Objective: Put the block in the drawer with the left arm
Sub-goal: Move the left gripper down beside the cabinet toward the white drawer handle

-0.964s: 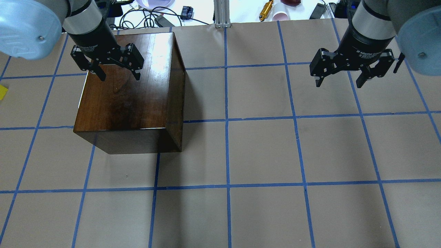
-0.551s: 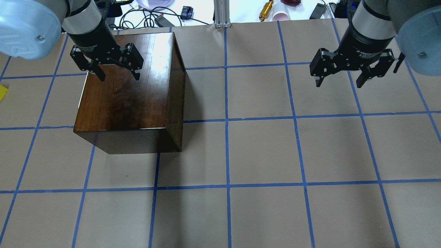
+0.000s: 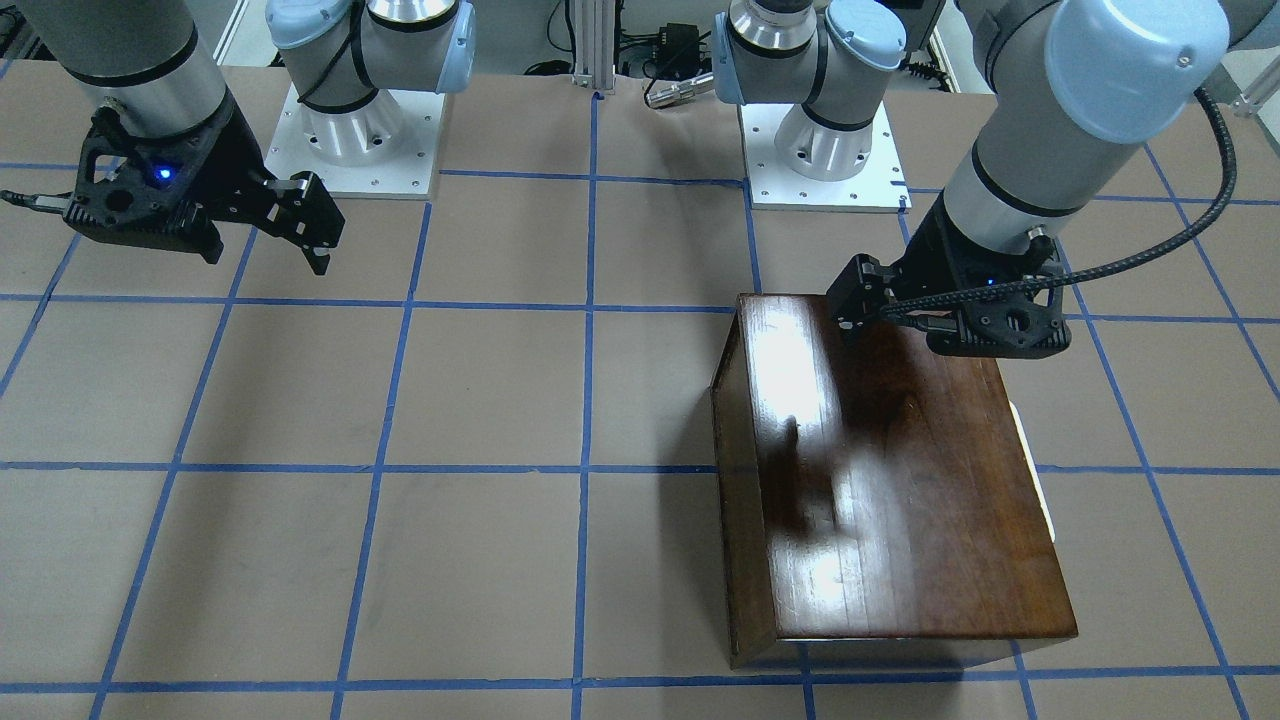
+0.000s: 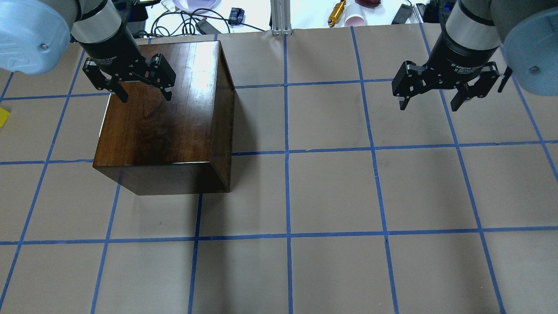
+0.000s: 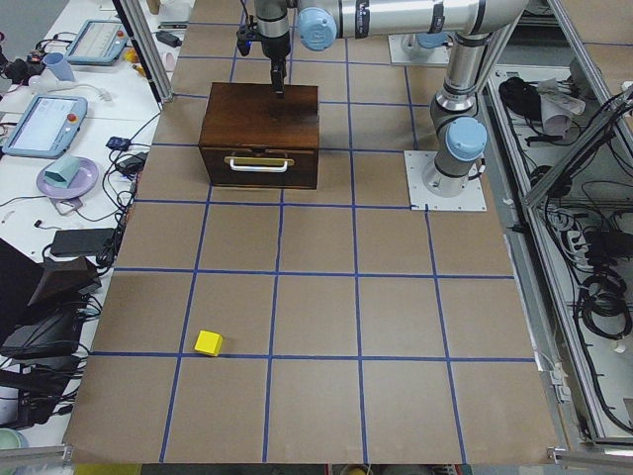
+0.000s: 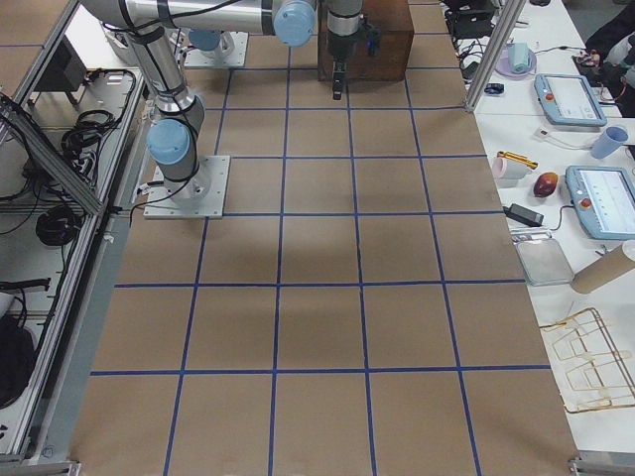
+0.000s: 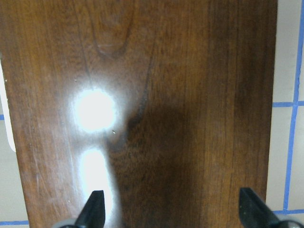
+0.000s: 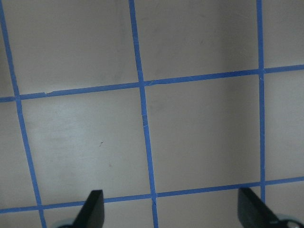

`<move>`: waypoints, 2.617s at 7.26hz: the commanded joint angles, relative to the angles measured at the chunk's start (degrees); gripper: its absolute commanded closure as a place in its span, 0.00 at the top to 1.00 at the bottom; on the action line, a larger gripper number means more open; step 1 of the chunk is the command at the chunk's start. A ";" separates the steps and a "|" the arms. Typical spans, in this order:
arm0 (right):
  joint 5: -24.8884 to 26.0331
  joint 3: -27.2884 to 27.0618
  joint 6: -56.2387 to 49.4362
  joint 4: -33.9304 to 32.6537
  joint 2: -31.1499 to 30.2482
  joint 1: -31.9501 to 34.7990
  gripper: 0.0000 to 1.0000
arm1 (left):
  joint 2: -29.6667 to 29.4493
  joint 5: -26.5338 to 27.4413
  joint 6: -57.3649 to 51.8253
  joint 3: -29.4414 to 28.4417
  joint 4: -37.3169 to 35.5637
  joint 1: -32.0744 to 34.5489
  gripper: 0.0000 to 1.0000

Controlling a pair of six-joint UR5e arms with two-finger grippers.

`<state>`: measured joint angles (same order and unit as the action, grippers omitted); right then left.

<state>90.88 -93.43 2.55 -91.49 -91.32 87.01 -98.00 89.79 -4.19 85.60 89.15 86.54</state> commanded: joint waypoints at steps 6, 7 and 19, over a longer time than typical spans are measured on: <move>0.00 0.00 0.00 0.00 0.00 0.00 1.00 | -4.20 -5.31 -17.03 -1.67 -5.19 -18.93 1.00; 0.00 0.00 0.00 0.00 0.00 0.00 1.00 | -5.26 -5.33 -19.95 -1.76 -5.56 -21.83 1.00; 0.00 0.00 0.00 0.00 0.00 0.00 1.00 | -17.13 -16.14 -36.59 0.62 -12.33 -25.99 1.00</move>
<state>90.88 -93.43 2.55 -91.49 -91.32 87.01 -114.59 74.12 -39.70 85.80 76.75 60.55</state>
